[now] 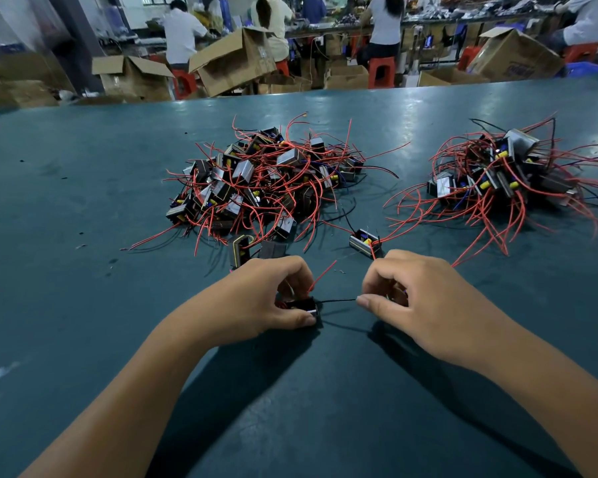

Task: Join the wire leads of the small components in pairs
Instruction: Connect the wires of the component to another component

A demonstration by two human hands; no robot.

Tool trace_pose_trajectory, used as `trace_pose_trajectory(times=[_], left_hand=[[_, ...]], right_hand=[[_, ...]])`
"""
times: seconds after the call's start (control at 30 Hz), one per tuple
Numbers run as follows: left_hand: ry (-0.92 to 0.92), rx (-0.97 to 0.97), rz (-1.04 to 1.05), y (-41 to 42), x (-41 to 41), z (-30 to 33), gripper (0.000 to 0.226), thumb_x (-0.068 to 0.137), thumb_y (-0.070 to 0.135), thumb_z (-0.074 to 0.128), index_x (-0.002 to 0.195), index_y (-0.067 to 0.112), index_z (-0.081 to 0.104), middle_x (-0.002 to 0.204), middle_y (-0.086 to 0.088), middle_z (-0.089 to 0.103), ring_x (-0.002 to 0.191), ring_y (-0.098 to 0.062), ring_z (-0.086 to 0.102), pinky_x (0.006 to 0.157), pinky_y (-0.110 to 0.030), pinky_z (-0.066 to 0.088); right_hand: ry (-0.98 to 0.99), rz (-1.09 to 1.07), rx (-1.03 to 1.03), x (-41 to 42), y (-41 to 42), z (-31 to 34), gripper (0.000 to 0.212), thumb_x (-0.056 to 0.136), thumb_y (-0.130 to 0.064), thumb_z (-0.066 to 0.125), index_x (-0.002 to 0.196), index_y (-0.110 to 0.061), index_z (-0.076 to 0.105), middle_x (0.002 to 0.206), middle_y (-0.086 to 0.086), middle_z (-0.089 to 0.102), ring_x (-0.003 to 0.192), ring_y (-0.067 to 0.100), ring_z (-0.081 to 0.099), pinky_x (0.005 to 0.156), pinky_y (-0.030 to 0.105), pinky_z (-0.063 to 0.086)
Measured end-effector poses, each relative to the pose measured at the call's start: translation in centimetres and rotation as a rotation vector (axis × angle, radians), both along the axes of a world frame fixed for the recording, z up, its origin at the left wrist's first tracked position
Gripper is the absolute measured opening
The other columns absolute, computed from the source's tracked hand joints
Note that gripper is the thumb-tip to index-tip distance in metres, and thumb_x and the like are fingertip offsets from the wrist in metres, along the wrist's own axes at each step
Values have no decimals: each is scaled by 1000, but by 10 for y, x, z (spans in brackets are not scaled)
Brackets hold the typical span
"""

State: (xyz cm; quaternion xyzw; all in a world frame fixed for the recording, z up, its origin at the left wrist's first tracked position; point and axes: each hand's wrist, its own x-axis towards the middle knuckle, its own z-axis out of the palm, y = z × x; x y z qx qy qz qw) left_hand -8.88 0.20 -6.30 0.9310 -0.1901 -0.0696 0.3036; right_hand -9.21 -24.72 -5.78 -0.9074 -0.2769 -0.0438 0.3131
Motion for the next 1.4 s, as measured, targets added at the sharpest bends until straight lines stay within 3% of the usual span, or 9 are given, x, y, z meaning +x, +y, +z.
trace_pose_trajectory(times=[0.13, 0.33, 0.47, 0.67, 0.9, 1.1, 1.23, 1.4], left_hand=[[-21, 30, 13, -1, -2, 1, 31, 77, 40, 84, 90, 31, 57, 87, 11, 66, 79, -8, 60, 73, -30, 53], [-25, 20, -5, -2, -2, 3, 37, 78, 33, 84, 72, 26, 48, 88, 3, 68, 81, -14, 61, 76, -38, 53], [-23, 40, -61, -1, -2, 0, 25, 80, 35, 83, 82, 24, 60, 87, 9, 62, 83, -3, 57, 74, -26, 49], [-31, 3, -68, -1, 0, -4, 21, 81, 37, 82, 91, 30, 64, 90, 17, 62, 88, 0, 58, 72, -15, 46], [-16, 13, -59, 2, 0, 0, 20, 82, 35, 81, 92, 31, 65, 92, 17, 61, 91, -1, 58, 81, -29, 52], [-78, 97, -5, 14, 4, 4, 19, 84, 30, 80, 95, 28, 65, 93, 16, 59, 91, -2, 55, 80, -26, 48], [-92, 131, 7, 16, 5, 4, 20, 84, 31, 79, 98, 26, 65, 96, 16, 59, 94, -3, 54, 84, -29, 48], [-114, 158, -3, 16, 6, 5, 23, 83, 34, 80, 98, 28, 65, 97, 14, 55, 94, -4, 53, 85, -32, 49]], right_hand=[[19, 9, 13, 1, -2, 4, 18, 86, -26, 72, 72, -28, 60, 76, -11, 56, 75, 7, 55, 65, 14, 38], [39, 2, 48, 2, -5, 5, 18, 85, -24, 73, 71, -28, 62, 74, -10, 58, 73, 9, 56, 64, 12, 39], [64, 0, 57, 4, -6, 6, 19, 84, -23, 73, 69, -27, 62, 79, -16, 58, 74, 8, 56, 64, 11, 39], [86, 1, 72, 6, -10, 7, 17, 83, -25, 73, 69, -27, 63, 79, -15, 61, 72, 9, 57, 65, 16, 42], [93, 13, 63, 10, -15, 9, 16, 84, -27, 73, 71, -28, 65, 77, -16, 63, 71, 7, 59, 64, 14, 43], [6, -157, 199, 25, -35, 18, 12, 86, -28, 70, 75, -28, 66, 73, -12, 67, 64, 5, 60, 64, 20, 47], [-17, -104, -51, 28, -47, 20, 15, 91, -19, 63, 91, -34, 64, 93, -20, 66, 85, -2, 60, 76, 11, 43], [-13, -43, -213, 27, -44, 14, 15, 90, -30, 64, 105, -32, 62, 103, -24, 61, 99, -5, 55, 81, 4, 35]])
